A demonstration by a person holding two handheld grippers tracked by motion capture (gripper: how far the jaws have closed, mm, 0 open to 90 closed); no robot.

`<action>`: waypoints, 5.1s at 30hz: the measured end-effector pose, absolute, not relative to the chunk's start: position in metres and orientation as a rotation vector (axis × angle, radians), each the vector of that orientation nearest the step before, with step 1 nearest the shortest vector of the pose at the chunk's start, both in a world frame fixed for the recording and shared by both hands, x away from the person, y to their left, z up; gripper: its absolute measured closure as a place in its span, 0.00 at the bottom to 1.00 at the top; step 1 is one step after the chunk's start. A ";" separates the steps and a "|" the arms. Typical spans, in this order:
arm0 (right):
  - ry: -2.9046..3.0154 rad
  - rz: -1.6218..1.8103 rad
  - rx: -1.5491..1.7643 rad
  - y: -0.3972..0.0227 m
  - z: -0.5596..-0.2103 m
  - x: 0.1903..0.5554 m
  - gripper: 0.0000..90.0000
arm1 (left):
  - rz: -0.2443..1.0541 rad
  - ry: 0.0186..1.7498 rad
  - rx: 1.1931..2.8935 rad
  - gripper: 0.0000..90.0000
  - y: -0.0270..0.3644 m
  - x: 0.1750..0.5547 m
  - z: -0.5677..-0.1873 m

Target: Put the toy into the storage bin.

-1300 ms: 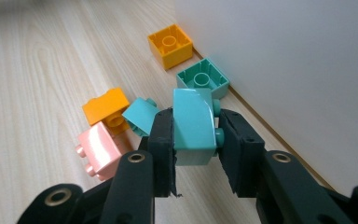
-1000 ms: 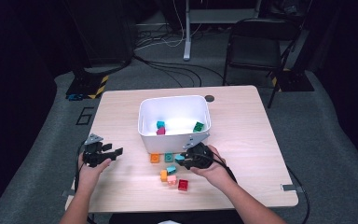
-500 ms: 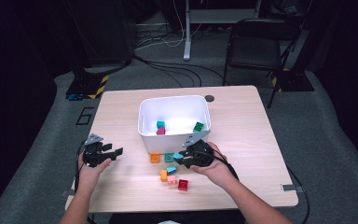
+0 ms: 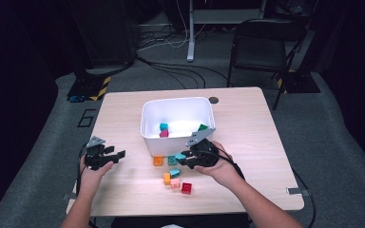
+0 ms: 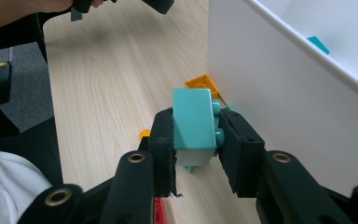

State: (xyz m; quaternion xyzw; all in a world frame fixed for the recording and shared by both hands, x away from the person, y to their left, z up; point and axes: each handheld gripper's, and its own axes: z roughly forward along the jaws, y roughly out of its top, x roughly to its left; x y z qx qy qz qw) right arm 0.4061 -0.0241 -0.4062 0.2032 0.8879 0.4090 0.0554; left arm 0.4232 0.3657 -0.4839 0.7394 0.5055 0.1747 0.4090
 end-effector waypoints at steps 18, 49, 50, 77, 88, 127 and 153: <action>2.676 1.282 0.569 -0.020 -0.366 0.413 0.74 | 0.441 1.270 1.869 0.42 0.367 0.423 -0.483; 2.592 1.295 0.614 -0.010 -0.342 0.455 0.74 | 0.439 1.271 1.870 0.42 0.367 0.423 -0.483; 2.585 1.302 0.621 -0.009 -0.341 0.456 0.74 | 0.440 1.271 1.868 0.42 0.367 0.423 -0.483; 2.570 1.279 0.686 0.013 -0.346 0.502 0.74 | 0.435 1.275 1.863 0.42 0.368 0.424 -0.483; 2.556 1.249 0.693 0.016 -0.360 0.525 0.74 | 0.439 1.271 1.860 0.42 0.368 0.424 -0.483; 2.549 1.223 0.707 0.032 -0.369 0.548 0.61 | 0.433 1.266 1.865 0.42 0.367 0.425 -0.483; 2.514 1.342 0.530 -0.004 -0.337 0.470 0.61 | 0.436 1.271 1.864 0.42 0.367 0.423 -0.483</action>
